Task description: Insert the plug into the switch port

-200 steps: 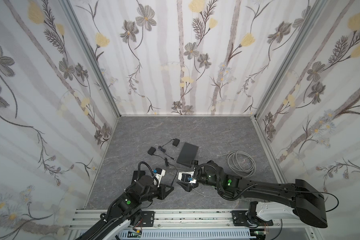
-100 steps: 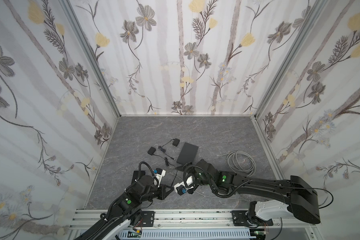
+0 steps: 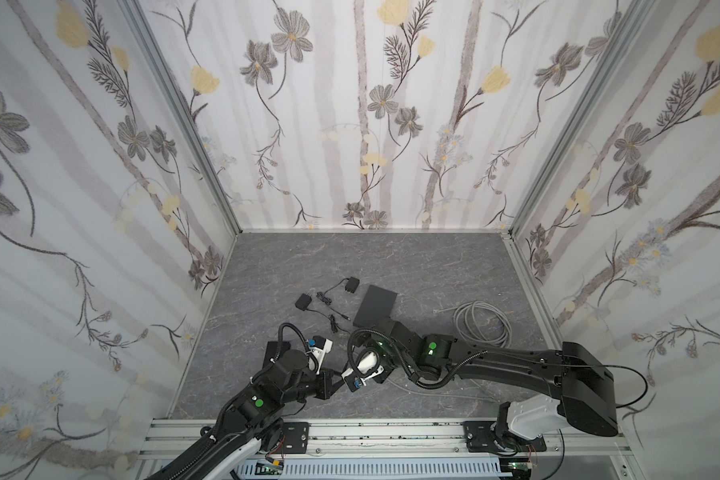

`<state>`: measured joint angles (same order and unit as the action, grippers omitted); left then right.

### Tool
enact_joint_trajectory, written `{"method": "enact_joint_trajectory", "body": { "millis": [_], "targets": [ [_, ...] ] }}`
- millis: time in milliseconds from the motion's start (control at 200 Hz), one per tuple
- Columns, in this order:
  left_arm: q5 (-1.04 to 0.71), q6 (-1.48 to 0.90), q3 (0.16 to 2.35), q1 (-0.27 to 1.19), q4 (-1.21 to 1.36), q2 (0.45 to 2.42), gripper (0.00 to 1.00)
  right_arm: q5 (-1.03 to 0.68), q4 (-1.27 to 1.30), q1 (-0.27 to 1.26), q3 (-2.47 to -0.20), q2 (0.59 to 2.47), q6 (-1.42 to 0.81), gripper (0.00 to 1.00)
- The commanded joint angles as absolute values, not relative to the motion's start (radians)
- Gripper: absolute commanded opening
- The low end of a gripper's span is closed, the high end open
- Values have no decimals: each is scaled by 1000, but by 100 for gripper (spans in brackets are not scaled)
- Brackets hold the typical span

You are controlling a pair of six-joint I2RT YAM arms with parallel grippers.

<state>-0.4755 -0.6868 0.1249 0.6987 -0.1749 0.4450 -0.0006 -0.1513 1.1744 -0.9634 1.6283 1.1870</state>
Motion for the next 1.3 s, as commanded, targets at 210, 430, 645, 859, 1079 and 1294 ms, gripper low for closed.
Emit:
{"method": "enact_joint_trajectory", "body": {
  "millis": [210, 430, 645, 859, 1079, 1294],
  "targets": [
    [-487, -689, 118, 698, -158, 424, 0, 3, -196, 1174, -1003, 1649, 1175, 71],
    [-486, -689, 117, 699, -160, 419, 0, 14, -219, 1174, -1006, 1648, 1161, 64],
    [-483, -692, 117, 698, -167, 410, 0, 14, -229, 1167, -997, 1634, 1155, 50],
    [-479, -692, 117, 697, -169, 407, 0, -19, -255, 1169, -1033, 1660, 1157, 40],
    [-477, -692, 116, 698, -170, 406, 0, -48, -268, 1184, -1091, 1723, 1156, 36],
    [-481, -692, 115, 700, -171, 400, 0, -55, -303, 1203, -1147, 1786, 1157, 27]
  ]
}}
